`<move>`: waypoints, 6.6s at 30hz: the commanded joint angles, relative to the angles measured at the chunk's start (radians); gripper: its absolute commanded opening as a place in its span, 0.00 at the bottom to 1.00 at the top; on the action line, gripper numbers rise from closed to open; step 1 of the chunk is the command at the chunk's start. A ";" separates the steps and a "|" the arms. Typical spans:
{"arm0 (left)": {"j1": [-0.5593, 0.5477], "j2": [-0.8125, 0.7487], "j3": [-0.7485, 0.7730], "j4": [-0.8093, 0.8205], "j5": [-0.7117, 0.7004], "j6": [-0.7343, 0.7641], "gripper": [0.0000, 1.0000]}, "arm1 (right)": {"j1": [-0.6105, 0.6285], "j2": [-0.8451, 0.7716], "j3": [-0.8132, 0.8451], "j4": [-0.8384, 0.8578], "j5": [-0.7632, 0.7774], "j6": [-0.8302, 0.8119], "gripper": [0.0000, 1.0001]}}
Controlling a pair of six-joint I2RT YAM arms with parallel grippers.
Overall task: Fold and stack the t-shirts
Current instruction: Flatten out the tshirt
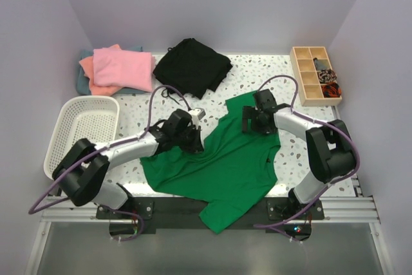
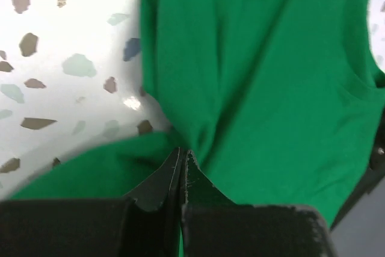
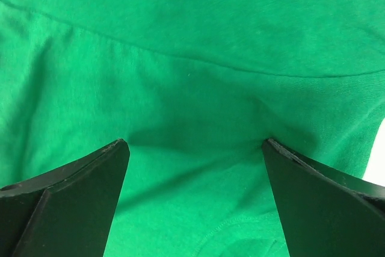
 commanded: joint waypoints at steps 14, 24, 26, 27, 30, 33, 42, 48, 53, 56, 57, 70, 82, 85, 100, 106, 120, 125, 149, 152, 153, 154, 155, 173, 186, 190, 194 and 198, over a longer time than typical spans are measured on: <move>-0.139 -0.225 -0.089 -0.143 -0.203 -0.085 0.38 | -0.003 0.111 -0.018 0.013 0.048 0.038 0.95; 0.051 -0.181 0.013 -0.197 -0.460 -0.076 1.00 | -0.005 0.114 -0.017 0.019 0.022 0.006 0.95; 0.083 -0.162 0.008 -0.200 -0.480 -0.059 1.00 | -0.003 0.114 -0.018 0.019 0.014 0.005 0.95; 0.085 -0.156 0.007 -0.201 -0.492 -0.052 1.00 | -0.005 0.115 -0.018 0.022 0.013 0.003 0.95; 0.099 -0.116 0.013 -0.218 -0.486 -0.033 1.00 | -0.005 0.114 -0.021 0.028 0.005 0.000 0.95; 0.099 -0.090 0.014 -0.221 -0.454 -0.019 1.00 | -0.005 0.117 -0.020 0.033 0.004 -0.003 0.95; 0.097 -0.075 -0.018 -0.255 -0.253 0.050 0.84 | -0.005 0.127 -0.009 0.033 0.002 -0.012 0.95; 0.093 -0.047 -0.027 -0.240 -0.078 0.092 0.40 | -0.003 0.126 -0.009 0.034 0.002 -0.012 0.94; 0.087 -0.040 -0.002 -0.260 -0.020 0.120 0.00 | -0.005 0.123 -0.012 0.037 0.004 -0.011 0.94; 0.087 -0.079 0.030 -0.266 -0.050 0.120 0.00 | -0.003 0.123 -0.015 0.043 0.005 -0.011 0.94; 0.087 -0.119 0.039 -0.260 -0.052 0.117 0.00 | -0.005 0.124 -0.015 0.045 0.007 -0.009 0.94; -0.126 -0.296 0.075 -0.096 0.275 0.140 0.00 | -0.003 0.135 -0.001 0.051 0.013 -0.008 0.94; -0.447 -0.101 0.005 -0.192 0.409 0.185 0.87 | -0.005 0.138 0.002 0.057 0.019 -0.009 0.91; -0.446 -0.147 0.037 -0.255 0.308 0.211 1.00 | -0.005 0.137 0.002 0.059 0.017 -0.012 0.91; -0.249 -0.022 0.114 -0.241 -0.406 0.097 1.00 | -0.003 0.137 0.002 0.063 0.013 -0.023 0.90; -0.251 0.025 0.165 -0.191 -0.322 0.151 1.00 | -0.005 0.141 0.005 0.065 0.013 -0.025 0.89; -0.249 -0.096 0.180 -0.194 -0.100 0.198 1.00 | -0.003 0.147 0.011 0.069 0.014 -0.029 0.89; -0.251 -0.078 0.140 -0.195 -0.037 0.203 1.00 | -0.005 0.146 0.011 0.071 0.016 -0.028 0.89; -0.291 0.062 0.100 -0.102 -0.052 0.163 0.84 | -0.003 0.147 0.011 0.076 0.013 -0.032 0.88; -0.317 0.089 0.114 -0.119 -0.102 0.157 0.70 | -0.003 0.146 0.009 0.079 0.014 -0.031 0.88; -0.318 0.094 0.117 -0.125 -0.137 0.151 0.58 | -0.003 0.144 0.008 0.077 0.016 -0.031 0.88; -0.321 0.095 0.120 -0.134 -0.159 0.145 0.50 | -0.003 0.146 0.008 0.077 0.011 -0.031 0.88; -0.320 0.091 0.123 -0.148 -0.181 0.140 0.43 | -0.005 0.146 0.008 0.079 0.013 -0.031 0.88; -0.136 -0.429 0.209 -0.921 -1.024 -0.393 0.00 | -0.005 0.155 0.022 0.071 0.011 -0.038 0.88; -0.133 -0.431 0.217 -1.013 -0.888 -0.543 1.00 | -0.003 0.169 0.035 0.071 0.010 -0.052 0.87; -0.133 -0.383 0.223 -0.714 -0.867 -0.276 1.00 | -0.003 0.175 0.046 0.071 0.010 -0.055 0.88; -0.130 -0.195 0.228 -0.399 -0.798 -0.051 1.00 | -0.005 0.177 0.049 0.069 0.010 -0.055 0.89; -0.118 -0.008 0.281 -0.284 -0.730 0.039 1.00 | -0.005 0.175 0.048 0.073 0.010 -0.054 0.89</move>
